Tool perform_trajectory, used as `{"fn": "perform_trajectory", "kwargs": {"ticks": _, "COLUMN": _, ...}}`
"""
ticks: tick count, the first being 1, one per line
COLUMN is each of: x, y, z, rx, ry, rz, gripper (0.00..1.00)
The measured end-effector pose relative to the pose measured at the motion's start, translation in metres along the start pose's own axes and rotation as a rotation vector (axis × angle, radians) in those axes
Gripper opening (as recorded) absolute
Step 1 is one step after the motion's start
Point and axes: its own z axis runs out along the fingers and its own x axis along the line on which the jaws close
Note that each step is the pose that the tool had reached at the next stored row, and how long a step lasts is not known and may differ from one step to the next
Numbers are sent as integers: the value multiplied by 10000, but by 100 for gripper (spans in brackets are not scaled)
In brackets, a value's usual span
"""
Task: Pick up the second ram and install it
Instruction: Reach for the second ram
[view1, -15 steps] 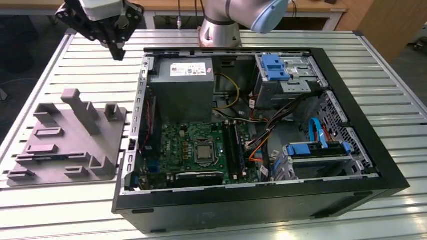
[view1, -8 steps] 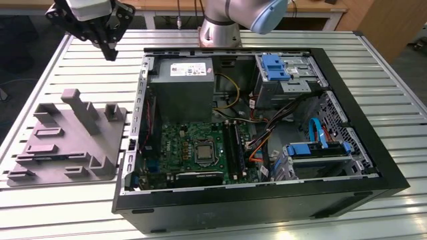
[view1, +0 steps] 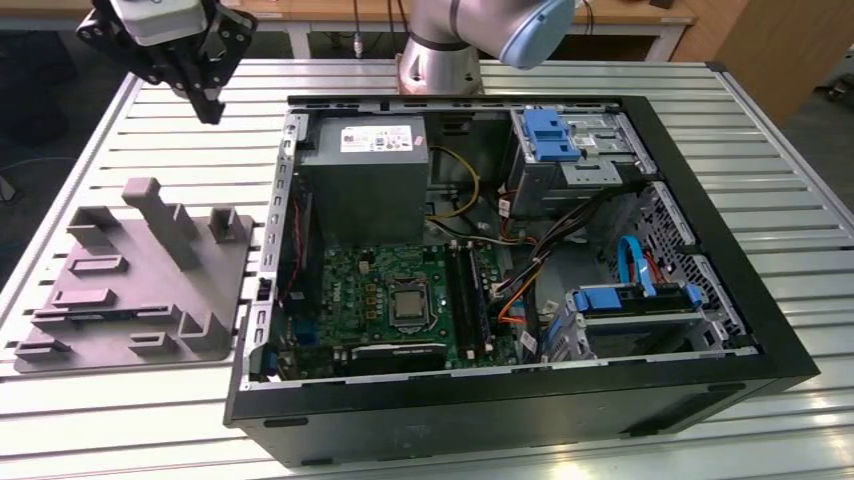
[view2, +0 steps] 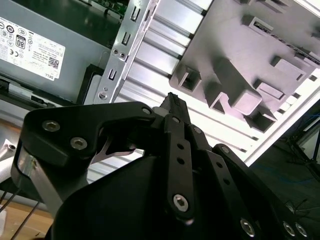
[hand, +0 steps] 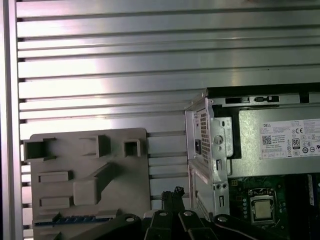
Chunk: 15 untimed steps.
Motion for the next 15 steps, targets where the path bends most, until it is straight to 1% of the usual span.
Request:
{"fn": "perform_trajectory", "kwargs": {"ticks": 6, "x": 91, "y": -34, "z": 10, "rx": 1, "ry": 0, "rz": 0, "gripper": 10}}
{"fn": "perform_trajectory", "kwargs": {"ticks": 15, "x": 199, "y": -101, "z": 21, "rx": 0, "ry": 0, "rz": 0, "gripper": 10}}
